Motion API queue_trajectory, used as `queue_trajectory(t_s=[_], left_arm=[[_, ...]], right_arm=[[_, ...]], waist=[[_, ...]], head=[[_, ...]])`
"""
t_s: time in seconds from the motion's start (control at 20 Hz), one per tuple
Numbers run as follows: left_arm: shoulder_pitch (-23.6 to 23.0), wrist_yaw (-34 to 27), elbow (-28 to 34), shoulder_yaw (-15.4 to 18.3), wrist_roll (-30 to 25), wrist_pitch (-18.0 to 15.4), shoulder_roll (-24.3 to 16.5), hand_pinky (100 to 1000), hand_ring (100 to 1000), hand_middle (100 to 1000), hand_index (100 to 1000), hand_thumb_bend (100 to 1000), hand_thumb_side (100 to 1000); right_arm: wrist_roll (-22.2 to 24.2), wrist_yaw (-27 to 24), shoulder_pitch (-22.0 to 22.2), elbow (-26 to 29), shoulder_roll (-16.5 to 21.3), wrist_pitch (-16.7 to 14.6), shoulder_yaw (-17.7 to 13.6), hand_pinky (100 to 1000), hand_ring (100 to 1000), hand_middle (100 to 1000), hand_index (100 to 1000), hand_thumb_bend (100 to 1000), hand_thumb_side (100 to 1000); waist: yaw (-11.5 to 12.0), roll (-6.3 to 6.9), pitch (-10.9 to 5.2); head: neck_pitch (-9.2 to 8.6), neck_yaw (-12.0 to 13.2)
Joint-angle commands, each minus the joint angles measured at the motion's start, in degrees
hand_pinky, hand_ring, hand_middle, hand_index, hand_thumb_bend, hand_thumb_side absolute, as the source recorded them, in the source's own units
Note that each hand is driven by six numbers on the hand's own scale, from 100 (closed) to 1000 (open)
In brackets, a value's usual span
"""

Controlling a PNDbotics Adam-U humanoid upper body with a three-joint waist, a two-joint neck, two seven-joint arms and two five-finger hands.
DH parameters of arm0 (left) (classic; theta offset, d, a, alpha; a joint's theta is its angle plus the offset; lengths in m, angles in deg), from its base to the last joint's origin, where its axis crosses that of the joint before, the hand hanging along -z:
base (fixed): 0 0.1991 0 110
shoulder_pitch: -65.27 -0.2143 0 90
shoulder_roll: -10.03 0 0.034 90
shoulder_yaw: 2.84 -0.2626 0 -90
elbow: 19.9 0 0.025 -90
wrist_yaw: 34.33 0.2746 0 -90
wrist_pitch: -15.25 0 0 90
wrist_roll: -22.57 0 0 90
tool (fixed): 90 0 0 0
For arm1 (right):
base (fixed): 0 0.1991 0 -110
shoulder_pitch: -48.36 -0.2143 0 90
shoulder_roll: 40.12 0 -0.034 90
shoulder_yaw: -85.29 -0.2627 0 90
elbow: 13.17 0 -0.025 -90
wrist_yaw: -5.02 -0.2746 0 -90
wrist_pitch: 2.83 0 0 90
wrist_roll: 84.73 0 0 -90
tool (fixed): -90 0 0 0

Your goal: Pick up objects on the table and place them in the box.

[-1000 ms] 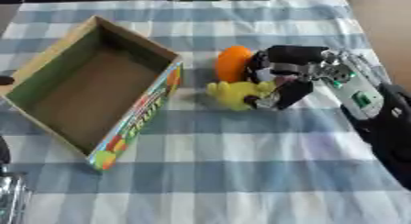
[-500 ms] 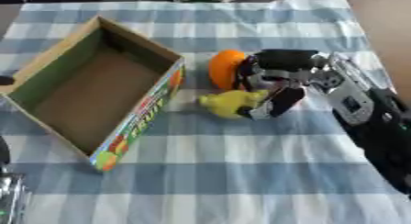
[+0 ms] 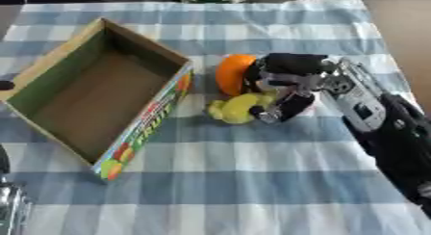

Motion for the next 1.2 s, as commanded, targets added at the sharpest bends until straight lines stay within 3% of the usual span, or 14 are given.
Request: queue_trajectory(t_s=[0.05, 0.75, 1.2], left_arm=[[0.4, 0.0, 1.0, -0.2, -0.1, 0.0, -0.2, 494, 637, 605, 754, 100, 741], [0.3, -0.1, 1.0, -0.3, 0.0, 0.0, -0.3, 495, 638, 605, 754, 100, 736], [0.3, -0.4, 1.0, -0.6, -0.3, -0.1, -0.2, 496, 640, 606, 754, 100, 734]], right_arm=[[4.8, -2.7, -1.5, 2.6, 0.5, -4.5, -1.1, 755, 680, 327, 444, 100, 107], [3.1, -13.2, -7.5, 10.1, -1.1, 1.3, -3.9, 738, 655, 267, 397, 100, 141], [2.0, -13.9, -10.9, 11.8, -9.1, 5.1, -4.3, 736, 654, 263, 392, 100, 141]], waist=[[0.0, 0.0, -1.11], [0.1, 0.25, -1.71], [1.0, 0.36, -2.12]], head=[[-0.58, -0.3], [0.22, -0.6], [-0.17, -1.4]])
